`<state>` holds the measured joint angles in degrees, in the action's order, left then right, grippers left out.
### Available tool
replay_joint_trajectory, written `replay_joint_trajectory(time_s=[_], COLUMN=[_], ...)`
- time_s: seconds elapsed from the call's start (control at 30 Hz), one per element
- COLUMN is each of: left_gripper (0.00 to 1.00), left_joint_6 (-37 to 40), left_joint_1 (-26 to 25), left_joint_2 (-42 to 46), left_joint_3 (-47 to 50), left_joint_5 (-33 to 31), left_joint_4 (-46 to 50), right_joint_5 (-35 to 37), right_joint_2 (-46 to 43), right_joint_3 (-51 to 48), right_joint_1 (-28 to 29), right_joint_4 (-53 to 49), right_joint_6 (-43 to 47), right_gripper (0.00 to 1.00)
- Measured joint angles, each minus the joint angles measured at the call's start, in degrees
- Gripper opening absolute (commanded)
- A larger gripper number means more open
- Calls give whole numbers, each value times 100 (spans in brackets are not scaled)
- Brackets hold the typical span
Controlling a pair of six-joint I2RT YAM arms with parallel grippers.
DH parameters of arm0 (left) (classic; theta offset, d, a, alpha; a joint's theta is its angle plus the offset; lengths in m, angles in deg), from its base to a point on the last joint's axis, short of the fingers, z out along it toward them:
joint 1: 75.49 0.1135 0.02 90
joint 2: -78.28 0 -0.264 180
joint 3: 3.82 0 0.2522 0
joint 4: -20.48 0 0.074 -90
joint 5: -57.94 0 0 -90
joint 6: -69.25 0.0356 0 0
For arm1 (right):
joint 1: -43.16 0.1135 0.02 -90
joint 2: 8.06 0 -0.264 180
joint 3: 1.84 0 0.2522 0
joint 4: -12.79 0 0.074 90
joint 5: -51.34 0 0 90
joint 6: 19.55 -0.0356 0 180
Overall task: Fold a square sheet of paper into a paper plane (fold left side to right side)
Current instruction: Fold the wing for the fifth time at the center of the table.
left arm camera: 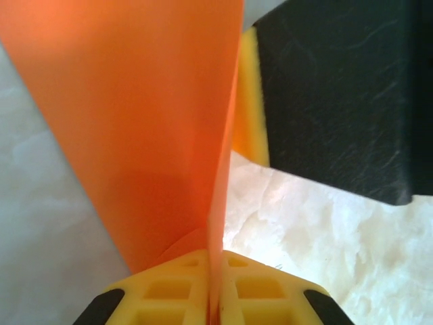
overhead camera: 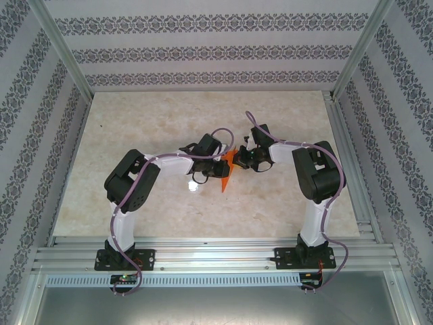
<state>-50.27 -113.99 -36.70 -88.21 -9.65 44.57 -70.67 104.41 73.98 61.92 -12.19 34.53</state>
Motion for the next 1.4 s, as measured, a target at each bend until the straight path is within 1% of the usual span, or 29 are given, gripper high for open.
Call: replay_joint_trajectory(time_s=[0.37,0.63,0.8,0.93,1.07,1.13,1.2,1.4], left_gripper=[7,6,5,4,4,4,3,2], left_joint_6=[-20,-98,-105,-107,-116,-127,-146,-210], left_joint_1=[109,111,129,136,138,138,138,138], left_joint_2=[-15,-247,-247,-247,-247,-249,-251,-258], left_joint_3=[42,63,129,149,149,149,149,162], left_joint_5=[306,459,505,538,542,542,542,542], left_joint_4=[-155,-367,-479,-520,-522,-525,-531,-599], right_joint_5=[0,-4,-17,7,0,-52,-157,-455], right_joint_2=[0,0,-13,-264,-778,-1038,-1209,-1196], right_joint_3=[0,4,4,-160,-452,-612,-804,-1108], right_joint_1=[0,0,-13,-151,-407,-468,-415,-22], right_joint_4=[-7,-9,-9,-166,-227,-94,162,811], right_joint_6=[7,7,9,61,136,107,-4,-437], right_gripper=[0,0,3,5,3,0,0,0])
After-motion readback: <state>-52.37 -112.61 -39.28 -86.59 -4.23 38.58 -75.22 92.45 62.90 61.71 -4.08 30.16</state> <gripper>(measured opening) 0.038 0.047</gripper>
